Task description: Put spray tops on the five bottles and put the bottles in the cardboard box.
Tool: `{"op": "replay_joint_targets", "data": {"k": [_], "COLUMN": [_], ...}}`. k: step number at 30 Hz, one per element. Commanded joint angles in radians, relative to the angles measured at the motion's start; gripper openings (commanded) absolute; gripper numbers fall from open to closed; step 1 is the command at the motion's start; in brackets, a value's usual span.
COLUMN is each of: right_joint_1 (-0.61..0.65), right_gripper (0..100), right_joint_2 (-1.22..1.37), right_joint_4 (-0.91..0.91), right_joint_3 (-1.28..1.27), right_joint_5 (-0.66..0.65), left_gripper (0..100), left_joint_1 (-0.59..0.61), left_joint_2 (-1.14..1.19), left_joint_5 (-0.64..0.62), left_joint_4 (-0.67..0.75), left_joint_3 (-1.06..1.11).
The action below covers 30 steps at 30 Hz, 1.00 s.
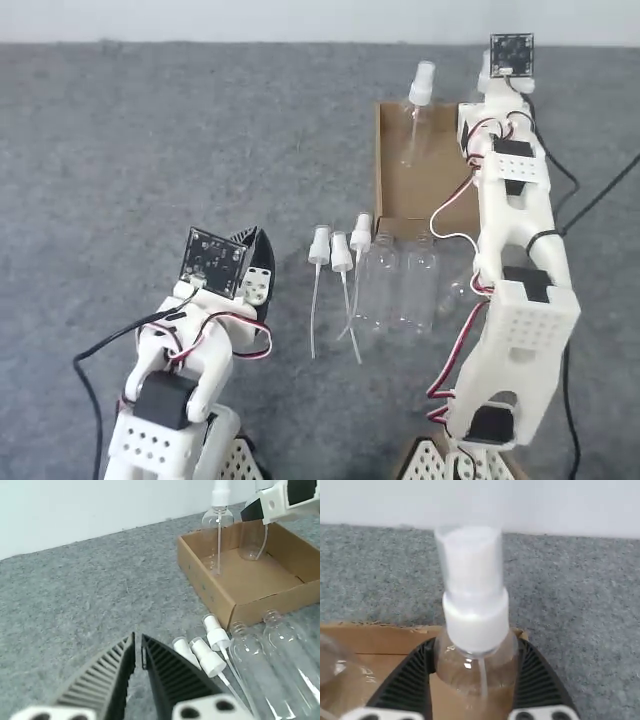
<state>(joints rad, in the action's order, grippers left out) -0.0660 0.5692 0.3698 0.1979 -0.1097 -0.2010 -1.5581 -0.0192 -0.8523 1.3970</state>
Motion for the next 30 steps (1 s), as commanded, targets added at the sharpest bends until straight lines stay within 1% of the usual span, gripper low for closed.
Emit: {"op": "replay_joint_targets", "data": {"k": [1,5,8,17,24,30], "right_joint_1": [-0.007,-0.005,0.001,0.018,0.018,0.05], "right_gripper": [12.1,19.5,21.9,24.0,24.9,24.9], "right_joint_2": [-0.015,-0.019,-0.022,-0.025,-0.104,-0.211], "right_joint_4": [-0.01,0.027,0.035,0.033,0.042,0.171], "right_joint_3": [0.069,0.071,0.072,0.075,0.094,0.13], "right_joint_5": [0.002,0.002,0.002,0.002,0.002,0.002], "left_gripper": [1,1,1,1,1,1], "left_joint_1": [0.005,0.005,0.005,0.005,0.003,0.003], "left_joint_2": [-0.012,-0.012,-0.012,-0.012,-0.012,-0.012], "left_joint_5": [0.008,0.008,0.008,0.008,0.008,0.008], "left_joint_4": [0.028,0.028,0.028,0.028,0.028,0.028], "left_joint_3": [-0.01,-0.01,-0.01,-0.01,-0.008,-0.008]}}
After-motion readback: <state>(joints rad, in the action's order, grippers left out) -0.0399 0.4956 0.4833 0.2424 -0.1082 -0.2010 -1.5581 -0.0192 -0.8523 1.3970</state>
